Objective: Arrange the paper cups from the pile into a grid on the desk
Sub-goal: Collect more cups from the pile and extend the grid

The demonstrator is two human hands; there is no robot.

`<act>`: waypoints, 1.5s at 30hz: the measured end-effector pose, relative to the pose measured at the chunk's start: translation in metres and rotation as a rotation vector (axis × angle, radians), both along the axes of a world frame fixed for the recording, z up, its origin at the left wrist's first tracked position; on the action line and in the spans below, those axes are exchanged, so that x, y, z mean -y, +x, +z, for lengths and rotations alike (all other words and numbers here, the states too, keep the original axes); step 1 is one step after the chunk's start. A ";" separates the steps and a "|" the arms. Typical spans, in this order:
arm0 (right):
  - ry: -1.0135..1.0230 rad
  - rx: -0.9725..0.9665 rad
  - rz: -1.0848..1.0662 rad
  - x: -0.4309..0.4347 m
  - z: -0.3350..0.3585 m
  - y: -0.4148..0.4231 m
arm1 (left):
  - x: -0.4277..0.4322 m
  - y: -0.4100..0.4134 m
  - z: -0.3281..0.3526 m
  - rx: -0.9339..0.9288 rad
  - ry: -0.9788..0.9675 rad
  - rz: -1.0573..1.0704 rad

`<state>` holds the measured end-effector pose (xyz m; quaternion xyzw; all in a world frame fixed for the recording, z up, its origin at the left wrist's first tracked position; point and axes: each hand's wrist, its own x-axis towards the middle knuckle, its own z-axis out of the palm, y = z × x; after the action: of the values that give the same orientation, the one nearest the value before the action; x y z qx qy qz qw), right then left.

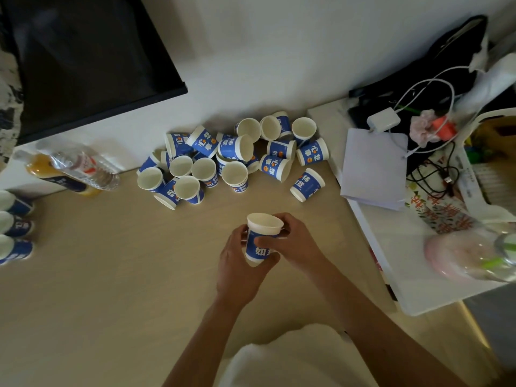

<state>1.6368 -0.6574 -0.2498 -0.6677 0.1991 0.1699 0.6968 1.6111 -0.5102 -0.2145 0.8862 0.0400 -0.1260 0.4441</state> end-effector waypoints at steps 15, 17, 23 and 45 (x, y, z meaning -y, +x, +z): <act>-0.085 -0.240 -0.600 0.030 -0.050 0.075 | -0.005 -0.003 0.004 0.047 -0.052 0.214; -0.093 -0.309 -0.695 0.031 -0.054 0.096 | -0.006 -0.005 0.006 0.054 -0.053 0.217; -0.283 -0.476 -0.691 0.034 -0.061 0.134 | -0.018 -0.015 0.009 0.072 -0.040 0.255; -0.252 0.131 -0.418 -0.007 -0.051 0.053 | -0.052 -0.039 0.006 0.103 -0.097 0.492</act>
<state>1.6896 -0.6508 -0.3011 -0.7034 0.3069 -0.0477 0.6394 1.5723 -0.4581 -0.2085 0.8327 0.2258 0.0296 0.5047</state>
